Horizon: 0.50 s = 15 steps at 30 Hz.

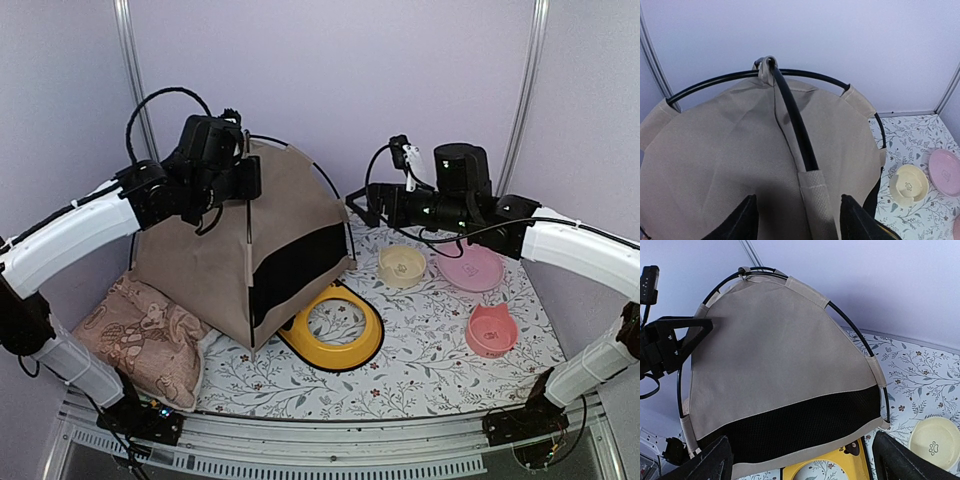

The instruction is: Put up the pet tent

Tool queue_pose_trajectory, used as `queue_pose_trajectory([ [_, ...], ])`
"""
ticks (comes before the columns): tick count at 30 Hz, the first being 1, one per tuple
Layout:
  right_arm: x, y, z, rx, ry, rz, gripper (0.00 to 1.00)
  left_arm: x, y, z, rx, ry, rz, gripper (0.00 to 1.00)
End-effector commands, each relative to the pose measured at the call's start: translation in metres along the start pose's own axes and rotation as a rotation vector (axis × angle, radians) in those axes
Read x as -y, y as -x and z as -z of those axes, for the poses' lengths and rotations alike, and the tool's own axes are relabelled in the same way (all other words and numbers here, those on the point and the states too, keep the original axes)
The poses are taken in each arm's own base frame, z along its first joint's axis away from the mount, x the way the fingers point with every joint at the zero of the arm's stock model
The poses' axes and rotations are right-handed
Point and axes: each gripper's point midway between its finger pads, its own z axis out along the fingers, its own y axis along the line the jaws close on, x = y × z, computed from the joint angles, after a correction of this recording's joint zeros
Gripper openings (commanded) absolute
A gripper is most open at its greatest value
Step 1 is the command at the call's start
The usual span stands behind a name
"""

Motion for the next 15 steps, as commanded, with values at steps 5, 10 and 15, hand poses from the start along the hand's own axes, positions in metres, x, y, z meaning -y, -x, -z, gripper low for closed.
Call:
queue_pose_trajectory([
  [5,-0.001,0.021,0.022,0.058,-0.012,0.034,0.99,0.009,0.012,-0.008,-0.013,-0.048,-0.072,0.24],
  [10,0.005,0.035,0.032,0.088,-0.054,0.057,0.99,0.016,0.078,0.016,0.159,-0.107,-0.125,0.04],
  [15,0.013,0.063,0.058,0.17,-0.123,0.081,0.99,0.037,0.136,0.042,0.337,-0.264,-0.225,0.01],
])
